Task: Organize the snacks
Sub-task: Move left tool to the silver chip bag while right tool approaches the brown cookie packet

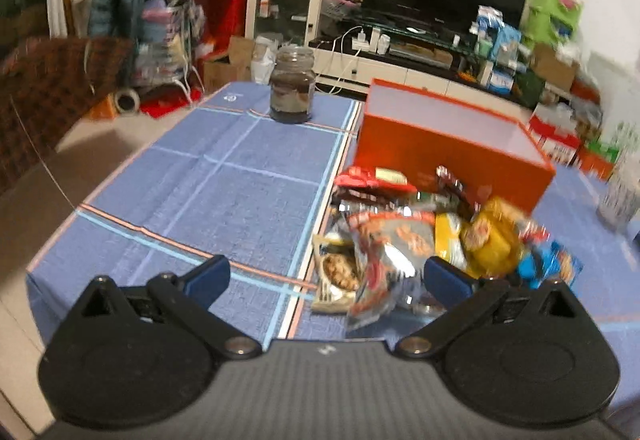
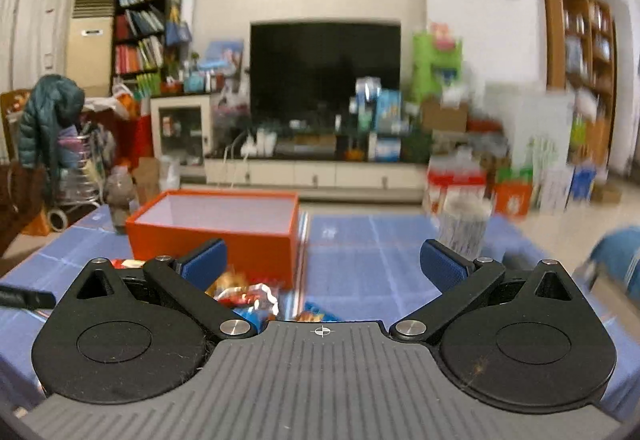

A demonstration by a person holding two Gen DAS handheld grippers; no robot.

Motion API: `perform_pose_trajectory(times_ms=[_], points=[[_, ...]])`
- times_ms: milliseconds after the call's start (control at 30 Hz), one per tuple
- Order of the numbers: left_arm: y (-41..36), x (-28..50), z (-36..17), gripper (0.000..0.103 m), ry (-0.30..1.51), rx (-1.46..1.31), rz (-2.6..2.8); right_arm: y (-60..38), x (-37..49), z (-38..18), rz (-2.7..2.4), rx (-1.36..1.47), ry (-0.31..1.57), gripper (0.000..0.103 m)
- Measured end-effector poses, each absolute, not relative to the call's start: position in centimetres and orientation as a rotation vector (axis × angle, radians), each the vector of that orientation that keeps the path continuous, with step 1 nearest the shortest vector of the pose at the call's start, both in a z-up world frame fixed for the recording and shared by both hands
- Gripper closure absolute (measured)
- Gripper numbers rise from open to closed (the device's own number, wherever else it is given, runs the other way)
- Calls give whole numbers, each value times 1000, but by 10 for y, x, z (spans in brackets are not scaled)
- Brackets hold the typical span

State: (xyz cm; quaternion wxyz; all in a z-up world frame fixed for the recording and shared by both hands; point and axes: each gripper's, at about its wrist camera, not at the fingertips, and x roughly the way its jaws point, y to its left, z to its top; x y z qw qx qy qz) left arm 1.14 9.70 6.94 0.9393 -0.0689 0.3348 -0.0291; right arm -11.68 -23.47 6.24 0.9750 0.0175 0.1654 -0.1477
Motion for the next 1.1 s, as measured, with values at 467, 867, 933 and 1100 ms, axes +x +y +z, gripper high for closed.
perform_pose_trajectory(times_ms=[467, 867, 933, 1100], points=[[97, 52, 39, 0, 713, -79, 13, -270, -40, -11, -320, 186, 536, 18], [96, 56, 48, 0, 574, -79, -24, -207, -37, -56, -162, 12, 648, 11], [95, 61, 45, 0, 621, -106, -37, -200, -34, -57, -159, 15, 671, 11], [92, 62, 35, 1, 680, -151, -52, -203, -35, -57, -185, 49, 678, 10]])
